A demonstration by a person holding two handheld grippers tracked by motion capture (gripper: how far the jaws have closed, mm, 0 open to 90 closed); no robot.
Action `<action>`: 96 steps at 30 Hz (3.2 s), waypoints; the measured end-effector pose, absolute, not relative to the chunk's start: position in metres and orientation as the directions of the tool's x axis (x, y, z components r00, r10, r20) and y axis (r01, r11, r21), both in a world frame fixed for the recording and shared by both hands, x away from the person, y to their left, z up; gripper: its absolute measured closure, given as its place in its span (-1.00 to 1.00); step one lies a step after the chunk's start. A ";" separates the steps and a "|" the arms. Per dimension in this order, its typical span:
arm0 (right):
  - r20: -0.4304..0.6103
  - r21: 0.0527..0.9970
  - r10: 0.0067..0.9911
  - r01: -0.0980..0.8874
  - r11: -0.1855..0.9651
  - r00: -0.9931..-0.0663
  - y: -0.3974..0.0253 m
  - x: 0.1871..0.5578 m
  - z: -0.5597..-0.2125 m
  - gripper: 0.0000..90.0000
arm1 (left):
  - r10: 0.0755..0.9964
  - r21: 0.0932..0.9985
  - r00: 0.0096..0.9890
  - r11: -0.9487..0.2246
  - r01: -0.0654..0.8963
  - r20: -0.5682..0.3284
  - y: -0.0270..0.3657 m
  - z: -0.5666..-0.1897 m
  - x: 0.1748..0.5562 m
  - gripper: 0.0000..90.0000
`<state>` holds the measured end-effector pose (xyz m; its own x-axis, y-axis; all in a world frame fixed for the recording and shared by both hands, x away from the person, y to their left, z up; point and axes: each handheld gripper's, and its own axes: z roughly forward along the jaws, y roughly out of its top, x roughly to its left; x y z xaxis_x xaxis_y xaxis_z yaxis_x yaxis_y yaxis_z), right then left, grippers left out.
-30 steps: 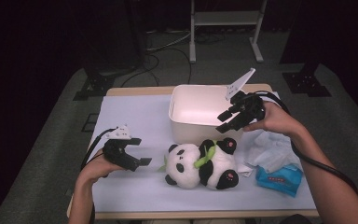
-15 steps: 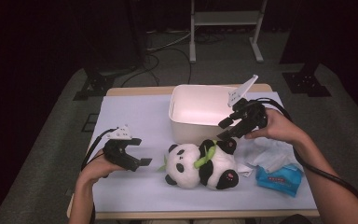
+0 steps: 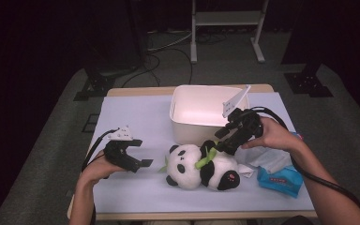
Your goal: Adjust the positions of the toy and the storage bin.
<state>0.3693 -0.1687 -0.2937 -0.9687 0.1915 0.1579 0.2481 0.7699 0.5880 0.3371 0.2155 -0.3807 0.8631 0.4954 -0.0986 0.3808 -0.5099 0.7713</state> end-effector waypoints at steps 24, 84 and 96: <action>0.174 0.504 0.094 0.171 0.847 -0.980 -0.125 0.354 -0.329 -0.03 | 0.488 0.774 0.866 -0.507 0.379 -0.105 0.215 -0.381 0.337 -0.82; 0.218 0.485 0.026 0.132 0.864 -0.976 -0.118 0.362 -0.326 0.65 | 0.503 0.777 0.857 -0.492 0.393 -0.115 0.221 -0.382 0.338 -0.82; 0.187 0.482 0.022 0.111 0.869 -0.982 -0.120 0.355 -0.309 0.65 | 0.500 0.776 0.858 -0.495 0.391 -0.113 0.223 -0.383 0.339 -0.82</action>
